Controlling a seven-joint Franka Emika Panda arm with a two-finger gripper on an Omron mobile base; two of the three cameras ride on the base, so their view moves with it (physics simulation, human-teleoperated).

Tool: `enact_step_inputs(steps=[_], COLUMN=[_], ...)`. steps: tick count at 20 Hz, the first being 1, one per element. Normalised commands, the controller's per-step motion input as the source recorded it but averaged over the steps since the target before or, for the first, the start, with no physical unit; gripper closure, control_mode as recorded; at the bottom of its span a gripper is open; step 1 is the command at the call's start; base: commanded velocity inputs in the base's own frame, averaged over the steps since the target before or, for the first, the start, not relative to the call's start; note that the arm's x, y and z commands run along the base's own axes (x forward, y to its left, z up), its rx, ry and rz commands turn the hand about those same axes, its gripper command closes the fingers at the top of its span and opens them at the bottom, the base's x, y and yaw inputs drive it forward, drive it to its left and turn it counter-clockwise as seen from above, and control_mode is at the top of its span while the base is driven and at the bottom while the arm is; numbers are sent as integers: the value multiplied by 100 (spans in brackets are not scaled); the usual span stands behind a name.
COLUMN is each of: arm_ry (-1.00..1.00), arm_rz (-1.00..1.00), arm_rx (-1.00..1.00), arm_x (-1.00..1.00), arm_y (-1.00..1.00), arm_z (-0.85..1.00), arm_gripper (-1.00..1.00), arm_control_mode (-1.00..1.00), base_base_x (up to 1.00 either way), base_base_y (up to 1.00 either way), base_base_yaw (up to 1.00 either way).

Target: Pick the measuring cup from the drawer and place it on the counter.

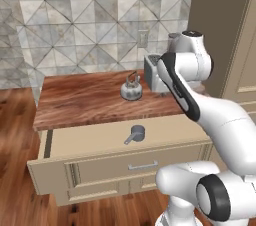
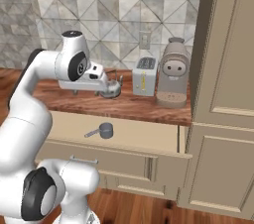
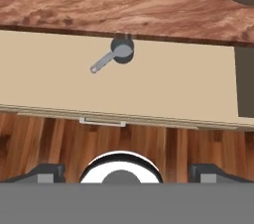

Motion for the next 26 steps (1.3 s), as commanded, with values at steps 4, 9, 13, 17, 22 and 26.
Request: enact_step_inputs(steps=[4, 9, 13, 17, 22, 26], arm_ry=[6, 1, 0, 0, 0, 0], arm_rz=[0, 0, 0, 0, 0, 0], arm_rx=[0, 0, 0, 0, 0, 0], arm_x=[32, 3, 4, 33, 48, 47], arm_y=[-10, -24, -34, -33, -24, -15], arm_z=[-47, -61, -91, -84, -62, -50], arm_gripper=[-100, -100, -100, -100, -100, -100], arm_control_mode=[-100, -100, -100, -100, -100, -100], base_base_x=[0, 0, 0, 0, 0, 0], base_base_y=[0, 0, 0, 0, 0, 0], base_base_yaw=[0, 0, 0, 0, 0, 0])
